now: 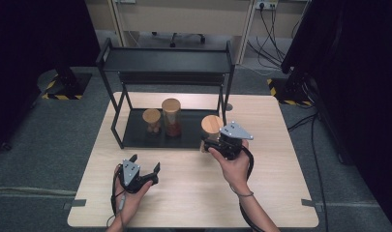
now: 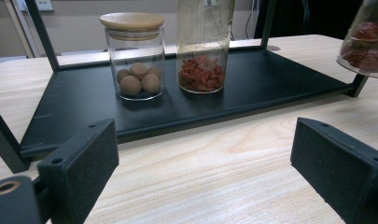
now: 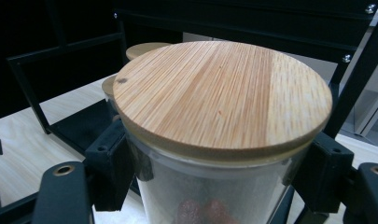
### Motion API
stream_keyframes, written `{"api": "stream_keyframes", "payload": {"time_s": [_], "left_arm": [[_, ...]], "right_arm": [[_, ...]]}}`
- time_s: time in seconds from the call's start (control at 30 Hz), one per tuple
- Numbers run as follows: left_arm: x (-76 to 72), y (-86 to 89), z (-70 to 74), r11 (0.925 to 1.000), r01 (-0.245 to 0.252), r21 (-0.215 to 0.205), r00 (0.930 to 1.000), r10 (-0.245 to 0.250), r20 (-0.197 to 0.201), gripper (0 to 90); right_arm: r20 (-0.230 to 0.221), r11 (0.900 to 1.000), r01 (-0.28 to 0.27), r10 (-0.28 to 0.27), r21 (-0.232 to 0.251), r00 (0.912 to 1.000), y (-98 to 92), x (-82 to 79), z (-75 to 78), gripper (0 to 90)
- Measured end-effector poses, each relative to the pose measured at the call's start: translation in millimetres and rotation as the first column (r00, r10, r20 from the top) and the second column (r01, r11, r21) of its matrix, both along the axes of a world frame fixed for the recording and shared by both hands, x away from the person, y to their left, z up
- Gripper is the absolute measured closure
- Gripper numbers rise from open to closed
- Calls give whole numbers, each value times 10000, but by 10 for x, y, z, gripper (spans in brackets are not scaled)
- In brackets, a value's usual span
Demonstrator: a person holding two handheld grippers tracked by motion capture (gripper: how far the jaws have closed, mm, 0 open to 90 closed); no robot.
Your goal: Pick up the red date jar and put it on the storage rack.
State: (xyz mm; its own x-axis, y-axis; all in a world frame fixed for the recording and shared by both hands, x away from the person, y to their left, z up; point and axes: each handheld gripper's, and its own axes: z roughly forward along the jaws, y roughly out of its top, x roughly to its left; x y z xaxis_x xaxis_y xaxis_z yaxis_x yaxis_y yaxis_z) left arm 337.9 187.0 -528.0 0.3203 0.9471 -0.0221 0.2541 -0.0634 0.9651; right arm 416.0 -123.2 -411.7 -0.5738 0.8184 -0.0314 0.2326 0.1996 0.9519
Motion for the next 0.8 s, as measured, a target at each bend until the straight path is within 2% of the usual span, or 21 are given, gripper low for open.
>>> {"api": "stream_keyframes", "payload": {"time_s": [0.8], "left_arm": [[-2,-1,0,10000,22,22,10000,-22,18,73]], "right_arm": [[-64,9998,147,-147,102,9999,194,260,59,258]]}}
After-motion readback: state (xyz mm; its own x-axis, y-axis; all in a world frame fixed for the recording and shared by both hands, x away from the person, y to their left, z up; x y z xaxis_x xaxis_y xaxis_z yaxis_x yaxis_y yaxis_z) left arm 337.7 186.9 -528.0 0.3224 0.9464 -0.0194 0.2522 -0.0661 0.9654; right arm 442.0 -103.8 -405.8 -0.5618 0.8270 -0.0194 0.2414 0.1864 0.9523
